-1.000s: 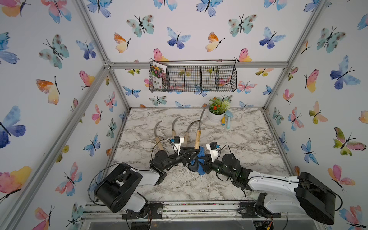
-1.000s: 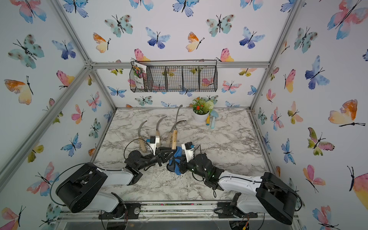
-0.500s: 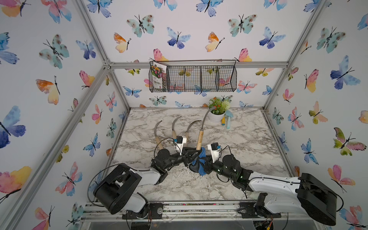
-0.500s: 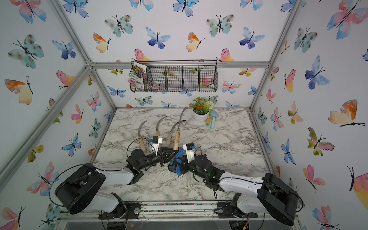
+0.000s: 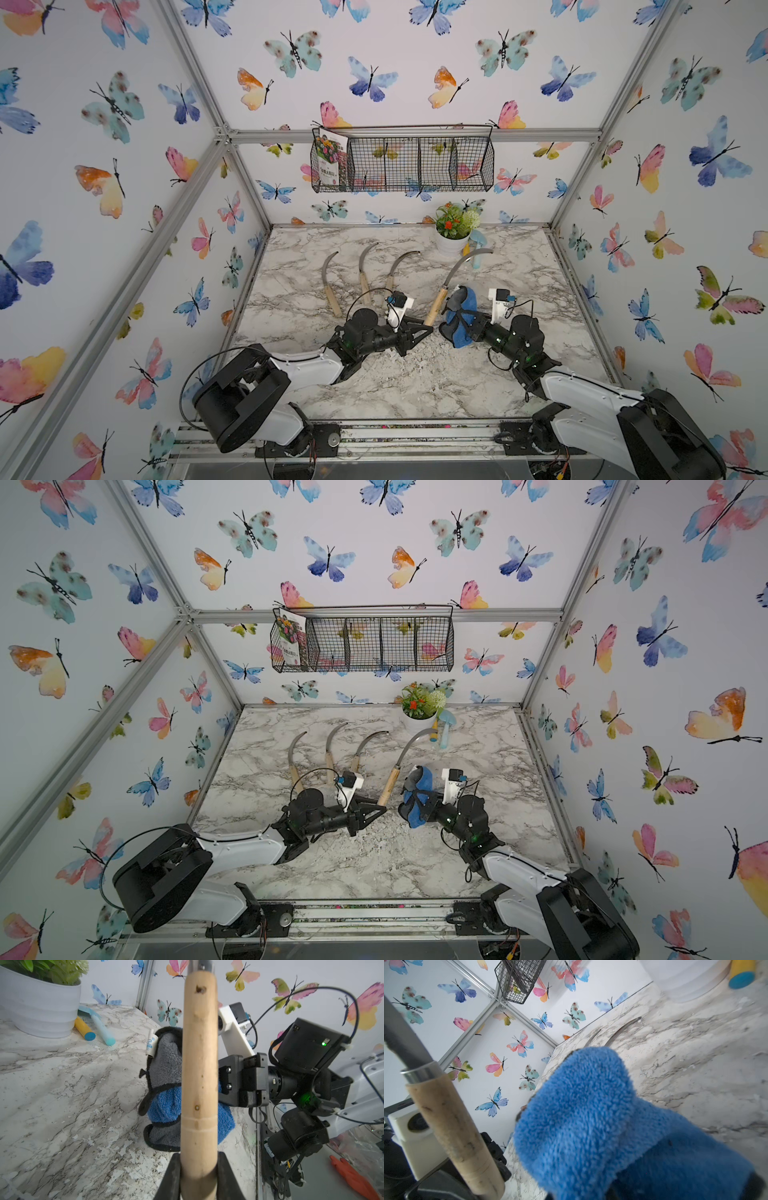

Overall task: Wipe small sickles with rags
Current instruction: Wipe the small sickle.

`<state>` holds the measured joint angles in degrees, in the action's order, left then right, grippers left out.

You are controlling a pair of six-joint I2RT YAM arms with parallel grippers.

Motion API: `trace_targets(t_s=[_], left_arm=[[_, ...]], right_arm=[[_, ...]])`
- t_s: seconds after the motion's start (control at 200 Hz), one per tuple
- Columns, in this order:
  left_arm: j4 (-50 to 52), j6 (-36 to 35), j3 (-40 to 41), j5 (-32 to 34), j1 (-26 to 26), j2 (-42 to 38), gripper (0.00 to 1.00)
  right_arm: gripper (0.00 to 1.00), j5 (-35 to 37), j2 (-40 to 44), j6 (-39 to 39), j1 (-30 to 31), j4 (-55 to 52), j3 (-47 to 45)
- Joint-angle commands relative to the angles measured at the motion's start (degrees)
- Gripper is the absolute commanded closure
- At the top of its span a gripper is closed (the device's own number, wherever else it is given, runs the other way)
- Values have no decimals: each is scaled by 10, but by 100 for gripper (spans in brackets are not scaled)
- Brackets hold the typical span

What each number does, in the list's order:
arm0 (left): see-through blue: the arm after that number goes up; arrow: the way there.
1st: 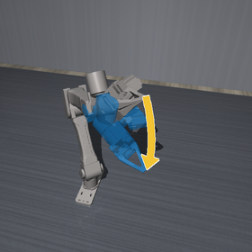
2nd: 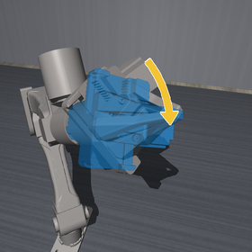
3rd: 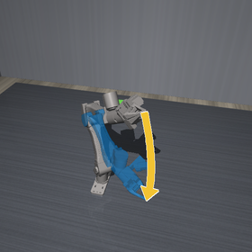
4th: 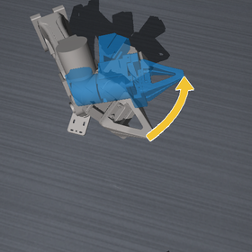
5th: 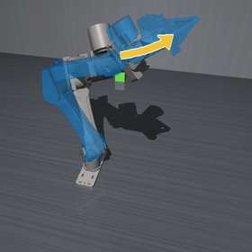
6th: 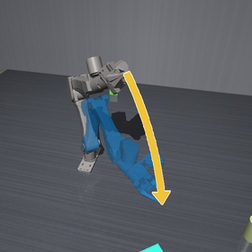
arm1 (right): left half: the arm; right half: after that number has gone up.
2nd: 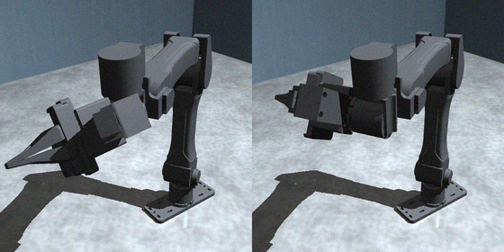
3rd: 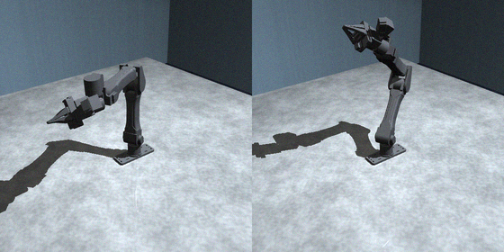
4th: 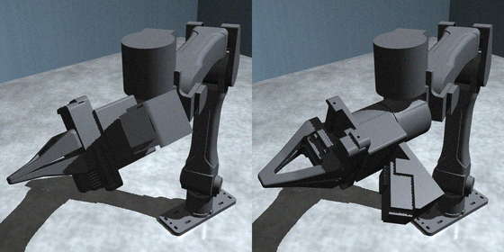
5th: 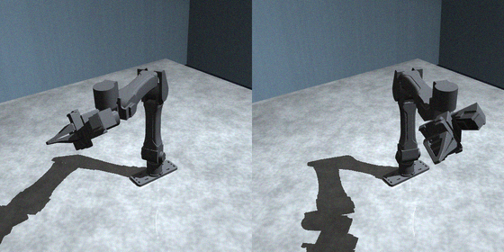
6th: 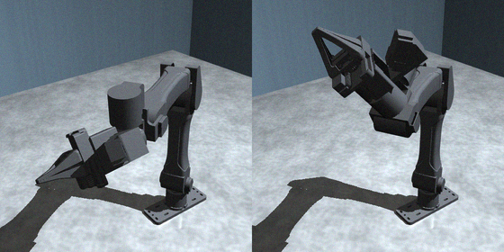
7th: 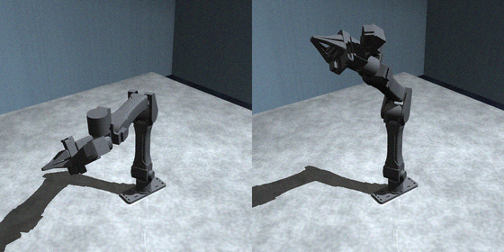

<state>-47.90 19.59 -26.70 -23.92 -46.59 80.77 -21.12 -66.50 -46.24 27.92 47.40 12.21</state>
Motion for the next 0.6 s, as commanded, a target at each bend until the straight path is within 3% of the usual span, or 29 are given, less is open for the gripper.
trace_targets(t_s=[0.0,0.225,0.446,0.591], left_arm=[[51,-62,-23,66,-11,-12,100],[68,-83,-33,92,-18,-2,100],[88,-87,-56,96,-21,23,100],[99,-89,-67,99,-21,34,100]], right_arm=[[98,-125,-49,-39,-3,84,16],[98,-231,-167,-103,1,219,43],[98,-275,-241,-155,10,339,58],[98,-280,-246,-163,10,346,66]])
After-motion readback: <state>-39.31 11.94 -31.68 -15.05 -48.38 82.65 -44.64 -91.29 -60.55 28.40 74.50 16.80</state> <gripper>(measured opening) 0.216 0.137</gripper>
